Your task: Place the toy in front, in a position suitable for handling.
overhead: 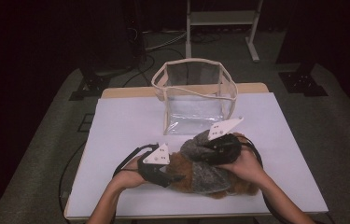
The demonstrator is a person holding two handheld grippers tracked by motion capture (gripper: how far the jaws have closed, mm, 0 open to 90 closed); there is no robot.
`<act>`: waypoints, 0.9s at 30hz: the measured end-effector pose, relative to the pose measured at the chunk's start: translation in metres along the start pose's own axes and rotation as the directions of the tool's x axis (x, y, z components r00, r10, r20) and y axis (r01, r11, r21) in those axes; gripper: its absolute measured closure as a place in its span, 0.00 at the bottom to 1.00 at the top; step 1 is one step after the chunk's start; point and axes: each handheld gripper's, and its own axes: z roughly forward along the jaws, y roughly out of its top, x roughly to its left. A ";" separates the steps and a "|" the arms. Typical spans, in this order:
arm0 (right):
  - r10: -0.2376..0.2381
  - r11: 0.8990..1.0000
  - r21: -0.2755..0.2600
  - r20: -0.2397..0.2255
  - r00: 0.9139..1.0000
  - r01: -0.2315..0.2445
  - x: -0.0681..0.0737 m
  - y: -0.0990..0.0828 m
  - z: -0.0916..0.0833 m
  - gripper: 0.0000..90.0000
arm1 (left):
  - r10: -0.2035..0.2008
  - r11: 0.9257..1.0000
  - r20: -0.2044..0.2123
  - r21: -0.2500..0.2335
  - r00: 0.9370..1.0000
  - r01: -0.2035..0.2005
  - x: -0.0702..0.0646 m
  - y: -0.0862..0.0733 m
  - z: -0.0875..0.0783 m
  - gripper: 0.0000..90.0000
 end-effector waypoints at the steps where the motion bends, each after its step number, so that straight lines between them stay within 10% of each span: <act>1: 0.001 1.000 0.002 -0.006 1.000 0.000 0.001 0.004 0.003 0.74 | 0.000 1.000 0.000 0.000 1.000 0.000 0.000 0.000 0.000 0.42; 8: -0.028 0.999 0.025 -0.018 0.999 0.028 0.000 0.014 0.019 0.74 | 0.002 1.000 -0.001 0.000 1.000 -0.002 0.000 -0.002 -0.001 0.42; 20: 0.030 0.999 0.043 0.047 0.998 -0.032 -0.008 -0.016 -0.009 0.74 | 0.008 1.000 0.002 0.000 1.000 -0.008 0.002 -0.001 0.000 0.42; 27: -0.039 0.999 0.033 0.005 0.999 0.039 0.005 0.008 0.011 0.74 | 0.011 1.000 -0.001 0.003 1.000 -0.011 0.001 -0.001 0.000 0.42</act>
